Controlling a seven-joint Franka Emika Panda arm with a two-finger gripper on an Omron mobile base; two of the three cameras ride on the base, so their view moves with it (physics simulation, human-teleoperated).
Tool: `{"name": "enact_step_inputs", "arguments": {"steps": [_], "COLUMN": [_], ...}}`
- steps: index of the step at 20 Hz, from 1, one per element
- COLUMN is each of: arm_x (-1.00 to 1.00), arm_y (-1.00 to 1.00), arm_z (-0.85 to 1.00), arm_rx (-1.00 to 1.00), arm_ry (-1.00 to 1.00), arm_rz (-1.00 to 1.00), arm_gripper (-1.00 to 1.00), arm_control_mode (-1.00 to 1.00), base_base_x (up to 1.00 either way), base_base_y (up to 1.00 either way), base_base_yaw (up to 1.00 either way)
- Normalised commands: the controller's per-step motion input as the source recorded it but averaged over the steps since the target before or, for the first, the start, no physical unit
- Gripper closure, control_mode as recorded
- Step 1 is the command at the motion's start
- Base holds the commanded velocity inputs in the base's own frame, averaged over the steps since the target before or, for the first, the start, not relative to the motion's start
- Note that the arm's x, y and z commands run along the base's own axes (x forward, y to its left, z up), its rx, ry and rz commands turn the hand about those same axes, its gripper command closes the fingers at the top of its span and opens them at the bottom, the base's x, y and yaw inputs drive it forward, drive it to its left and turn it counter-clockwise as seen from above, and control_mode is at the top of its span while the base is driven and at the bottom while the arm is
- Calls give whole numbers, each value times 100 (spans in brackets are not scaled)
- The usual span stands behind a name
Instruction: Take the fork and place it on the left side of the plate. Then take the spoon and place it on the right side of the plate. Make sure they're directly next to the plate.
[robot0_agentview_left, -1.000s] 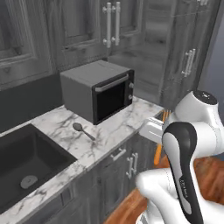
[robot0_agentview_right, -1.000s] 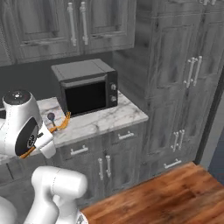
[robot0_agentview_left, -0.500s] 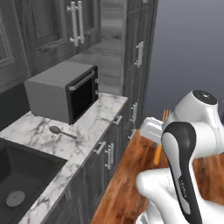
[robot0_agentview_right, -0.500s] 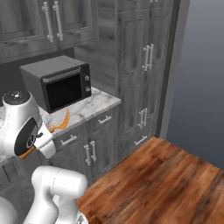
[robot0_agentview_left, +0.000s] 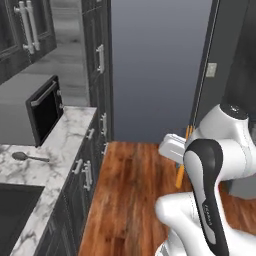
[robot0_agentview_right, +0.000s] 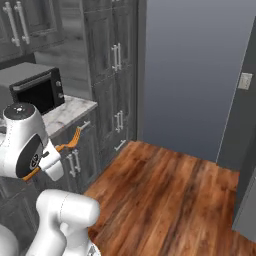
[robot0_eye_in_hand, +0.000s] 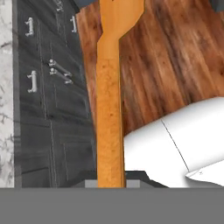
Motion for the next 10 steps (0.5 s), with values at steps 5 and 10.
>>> {"name": "enact_step_inputs", "arguments": {"steps": [5,10], "arm_x": [0,0], "arm_y": [0,0], "arm_z": [0,0], "arm_rx": [0,0], "arm_ry": [0,0], "arm_rz": [0,0], "arm_gripper": [100,100], "arm_control_mode": [100,100], "base_base_x": [-79,-89], "base_base_y": [-8,0], "base_base_yaw": [-42,-30]}}
